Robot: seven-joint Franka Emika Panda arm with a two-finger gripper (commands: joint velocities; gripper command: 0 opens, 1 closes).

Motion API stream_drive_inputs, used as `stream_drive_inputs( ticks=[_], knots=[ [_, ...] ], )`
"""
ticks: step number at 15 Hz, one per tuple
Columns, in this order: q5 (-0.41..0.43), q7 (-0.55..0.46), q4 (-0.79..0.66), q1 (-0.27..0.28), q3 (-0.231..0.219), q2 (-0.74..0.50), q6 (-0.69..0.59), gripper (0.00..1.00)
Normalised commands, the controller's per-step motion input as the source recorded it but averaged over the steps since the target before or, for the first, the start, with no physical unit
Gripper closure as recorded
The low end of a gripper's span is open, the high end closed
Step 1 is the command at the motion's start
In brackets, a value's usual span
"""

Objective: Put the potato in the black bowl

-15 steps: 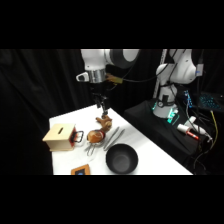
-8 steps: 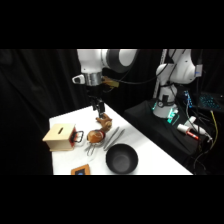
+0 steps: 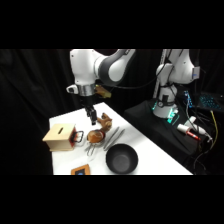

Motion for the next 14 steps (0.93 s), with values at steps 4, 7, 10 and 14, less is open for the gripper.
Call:
stream_drive_inputs(
  ticks=[4,7,10,14],
  knots=[
    [0.019,0.02,0.23,-0.067,0.013,0.31,0.15,0.00],
    [0.087,-0.01,0.22,-0.071,0.054,0.25,0.10,0.00],
    [0.137,-0.03,0.21,-0.096,0.085,0.23,0.06,0.00],
    [0.163,-0.05,0.17,-0.114,0.108,0.21,0.05,0.00]
  ],
)
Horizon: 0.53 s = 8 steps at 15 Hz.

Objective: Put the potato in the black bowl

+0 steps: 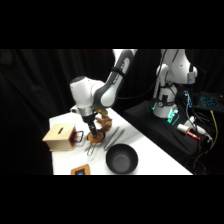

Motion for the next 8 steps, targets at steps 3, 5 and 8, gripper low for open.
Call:
stream_drive_inputs(
  ticks=[3,5,8],
  knots=[
    [0.128,-0.04,0.15,-0.106,0.091,0.16,0.01,0.15],
    [0.085,-0.02,0.13,-0.076,0.068,0.12,-0.02,0.35],
    [0.065,0.00,0.14,-0.057,0.059,0.10,-0.05,0.60]
  ],
)
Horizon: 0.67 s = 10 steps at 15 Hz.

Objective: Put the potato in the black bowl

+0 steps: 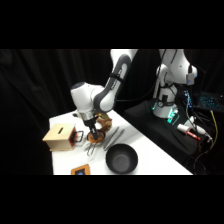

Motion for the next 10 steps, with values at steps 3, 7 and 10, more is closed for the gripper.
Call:
stream_drive_inputs(
  ticks=[3,7,10],
  knots=[
    [0.038,0.02,0.13,-0.034,0.039,0.07,-0.10,0.83],
    [-0.052,0.10,0.05,0.033,-0.025,-0.07,-0.21,0.97],
    [-0.106,0.14,-0.09,0.073,-0.059,-0.29,-0.22,0.92]
  ],
)
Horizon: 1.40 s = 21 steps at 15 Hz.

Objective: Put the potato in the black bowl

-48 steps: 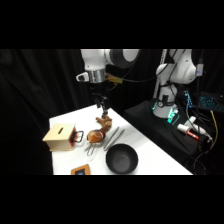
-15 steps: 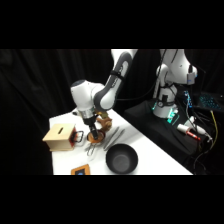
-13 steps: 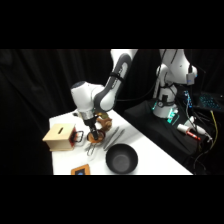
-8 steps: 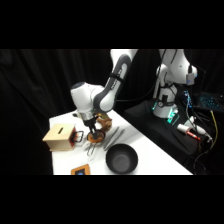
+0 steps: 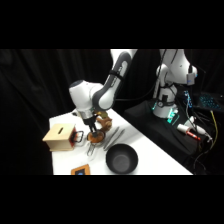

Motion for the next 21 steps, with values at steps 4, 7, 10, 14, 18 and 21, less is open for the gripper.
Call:
stream_drive_inputs(
  ticks=[4,7,10,14,18,21],
  knots=[
    [-0.205,0.19,-0.14,0.136,-0.097,-0.39,-0.21,0.92],
    [-0.215,0.19,-0.17,0.159,-0.063,-0.38,-0.22,0.92],
    [-0.208,0.19,-0.27,0.181,-0.002,-0.39,-0.12,0.92],
    [-0.219,0.20,-0.35,0.184,0.056,-0.38,-0.01,0.92],
    [-0.198,0.18,-0.34,0.151,0.094,-0.32,0.07,0.92],
    [-0.124,0.12,-0.30,0.111,0.123,-0.26,0.18,0.92]
  ],
)
